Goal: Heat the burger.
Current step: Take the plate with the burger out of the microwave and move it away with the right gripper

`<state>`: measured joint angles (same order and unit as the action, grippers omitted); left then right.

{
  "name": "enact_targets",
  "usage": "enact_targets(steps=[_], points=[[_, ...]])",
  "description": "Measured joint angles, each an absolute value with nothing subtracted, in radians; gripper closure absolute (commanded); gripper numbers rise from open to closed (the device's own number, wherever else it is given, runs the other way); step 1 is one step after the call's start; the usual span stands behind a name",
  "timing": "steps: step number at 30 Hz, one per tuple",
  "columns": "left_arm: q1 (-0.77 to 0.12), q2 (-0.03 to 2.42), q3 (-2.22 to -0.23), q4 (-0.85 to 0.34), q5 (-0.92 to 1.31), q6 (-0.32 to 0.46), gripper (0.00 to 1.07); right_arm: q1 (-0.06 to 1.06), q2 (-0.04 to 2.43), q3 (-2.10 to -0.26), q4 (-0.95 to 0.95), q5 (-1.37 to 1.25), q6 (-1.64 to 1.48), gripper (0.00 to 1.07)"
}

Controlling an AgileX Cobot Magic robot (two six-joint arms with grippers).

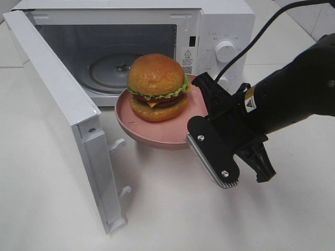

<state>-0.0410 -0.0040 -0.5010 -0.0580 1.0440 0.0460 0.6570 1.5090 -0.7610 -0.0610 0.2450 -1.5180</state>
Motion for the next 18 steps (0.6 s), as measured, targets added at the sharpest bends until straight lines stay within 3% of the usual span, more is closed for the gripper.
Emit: enact_targets(steps=[18], points=[[-0.041,-0.004,-0.501,-0.058,1.044,0.046,0.03,0.656,1.259,-0.597,-0.092,0.302,-1.419,1.07]])
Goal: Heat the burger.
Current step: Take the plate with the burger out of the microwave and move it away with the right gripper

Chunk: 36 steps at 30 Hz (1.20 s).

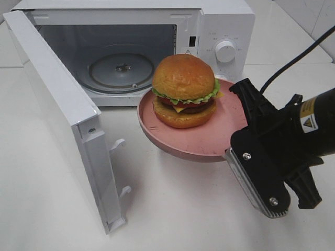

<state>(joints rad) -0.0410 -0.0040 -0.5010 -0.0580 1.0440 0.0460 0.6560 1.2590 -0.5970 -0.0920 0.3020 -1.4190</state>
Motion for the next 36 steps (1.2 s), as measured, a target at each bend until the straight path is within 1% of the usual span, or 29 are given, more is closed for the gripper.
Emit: enact_targets(steps=[9,11,25,36], points=[[-0.041,-0.004,-0.501,-0.058,1.044,0.046,0.03,0.656,1.154,-0.547,-0.16,0.368,-1.354,1.07],[-0.041,-0.004,-0.501,-0.058,1.044,0.046,0.03,0.655,1.093,-0.531,-0.206,0.414,-1.285,1.07],[-0.041,-0.004,-0.501,-0.058,1.044,0.046,0.03,0.655,0.876,-0.473,-0.345,0.576,-1.077,1.07],[-0.041,-0.004,-0.501,-0.058,1.044,0.046,0.03,0.655,0.797,-0.472,-0.438,0.697,-0.901,1.07]])
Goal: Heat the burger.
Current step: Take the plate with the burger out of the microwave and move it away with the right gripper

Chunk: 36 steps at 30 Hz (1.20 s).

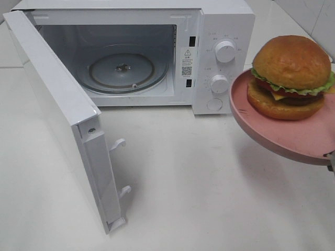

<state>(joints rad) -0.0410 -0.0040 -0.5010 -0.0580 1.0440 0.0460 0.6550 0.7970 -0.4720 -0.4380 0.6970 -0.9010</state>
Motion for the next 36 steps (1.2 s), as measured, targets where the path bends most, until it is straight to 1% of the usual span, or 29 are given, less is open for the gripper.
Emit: enact_targets(steps=[13,19,21,24,26,27,31,32,35,36], points=[[-0.041,-0.004,-0.501,-0.058,1.044,0.046,0.03,0.655,0.797,-0.471,-0.653,0.921,-0.444,1.07],[-0.041,-0.004,-0.501,-0.058,1.044,0.046,0.03,0.655,0.797,-0.471,-0.666,0.988,-0.324,1.07],[-0.041,-0.004,-0.501,-0.058,1.044,0.046,0.03,0.655,0.797,-0.471,-0.692,1.027,-0.205,1.07],[-0.041,-0.004,-0.501,-0.058,1.044,0.046,0.03,0.655,0.797,-0.471,-0.704,1.04,-0.167,1.07],[-0.041,-0.004,-0.501,-0.058,1.044,0.046,0.03,0.655,0.802,-0.471,-0.732,1.083,-0.063,1.07],[-0.041,-0.004,-0.501,-0.058,1.044,0.046,0.03,0.655,0.802,-0.471,-0.732,1.083,-0.063,1.07],[-0.041,-0.004,-0.501,-0.058,1.044,0.046,0.03,0.655,0.861,-0.471,-0.732,1.156,0.09,1.07],[-0.041,-0.004,-0.501,-0.058,1.044,0.046,0.03,0.655,0.885,-0.471,-0.73,1.159,0.153,1.07],[-0.041,-0.004,-0.501,-0.058,1.044,0.046,0.03,0.655,0.898,-0.471,-0.73,1.159,0.182,1.07],[-0.041,-0.004,-0.501,-0.058,1.044,0.046,0.03,0.655,0.924,-0.471,-0.731,1.159,0.251,1.07]])
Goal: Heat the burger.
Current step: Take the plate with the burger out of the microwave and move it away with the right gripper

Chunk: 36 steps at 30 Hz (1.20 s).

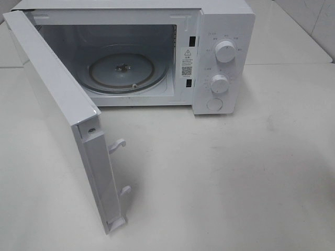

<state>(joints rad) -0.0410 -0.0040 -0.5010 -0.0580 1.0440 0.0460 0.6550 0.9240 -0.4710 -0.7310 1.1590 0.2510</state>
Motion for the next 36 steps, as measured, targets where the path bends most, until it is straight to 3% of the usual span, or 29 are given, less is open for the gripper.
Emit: enact_targets(steps=[14,31,36], points=[[-0.041,-0.004,-0.501,-0.058,1.044,0.046,0.03,0.655,1.205,-0.548,-0.761,1.178,0.683,1.06],[-0.041,-0.004,-0.501,-0.058,1.044,0.046,0.03,0.655,1.487,-0.549,-0.773,1.065,0.897,1.04],[-0.041,-0.004,-0.501,-0.058,1.044,0.046,0.03,0.609,1.585,-0.551,-0.786,0.992,0.92,1.04]])
